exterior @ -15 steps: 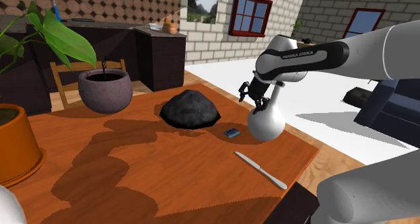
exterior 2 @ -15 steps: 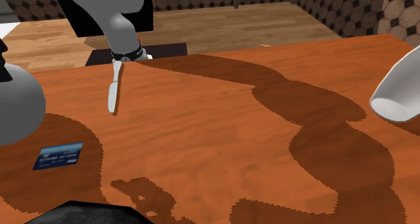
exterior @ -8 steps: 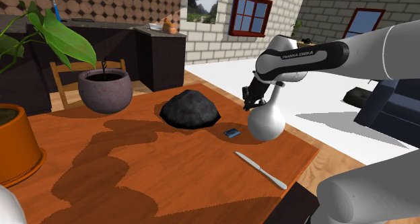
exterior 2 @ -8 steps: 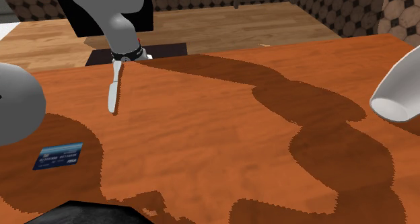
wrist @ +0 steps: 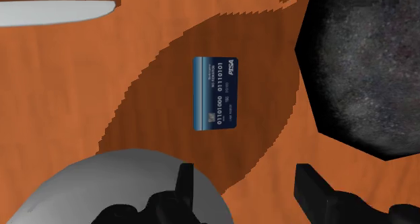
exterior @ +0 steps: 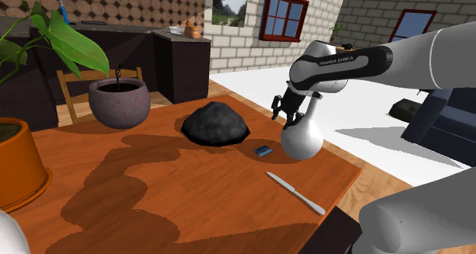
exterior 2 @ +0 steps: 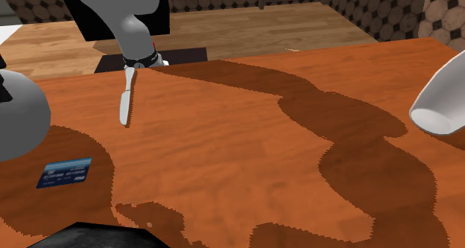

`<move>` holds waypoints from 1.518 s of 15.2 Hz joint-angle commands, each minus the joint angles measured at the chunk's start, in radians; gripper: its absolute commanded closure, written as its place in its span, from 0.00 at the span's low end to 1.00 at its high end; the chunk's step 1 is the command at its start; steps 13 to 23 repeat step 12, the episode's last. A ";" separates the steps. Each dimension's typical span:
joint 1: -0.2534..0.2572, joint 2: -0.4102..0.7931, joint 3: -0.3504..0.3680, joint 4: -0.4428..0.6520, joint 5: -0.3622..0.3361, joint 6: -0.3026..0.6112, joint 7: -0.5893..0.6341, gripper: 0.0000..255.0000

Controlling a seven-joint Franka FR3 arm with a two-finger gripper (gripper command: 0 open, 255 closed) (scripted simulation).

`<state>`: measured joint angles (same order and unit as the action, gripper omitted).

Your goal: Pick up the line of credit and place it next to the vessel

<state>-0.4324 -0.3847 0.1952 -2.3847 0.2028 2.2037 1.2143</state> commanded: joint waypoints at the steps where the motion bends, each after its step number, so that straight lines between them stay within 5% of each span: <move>1: 0.015 0.081 -0.036 0.037 0.069 -0.031 -0.058 0.00; 5: 0.056 0.289 -0.128 0.142 0.241 -0.147 -0.201 0.00; 6: 0.042 0.170 -0.106 0.144 0.159 0.115 -0.165 0.00; 12: 0.066 0.305 -0.153 0.196 0.268 -0.055 -0.239 0.00; 23: 0.066 0.305 -0.153 0.196 0.268 -0.055 -0.239 0.00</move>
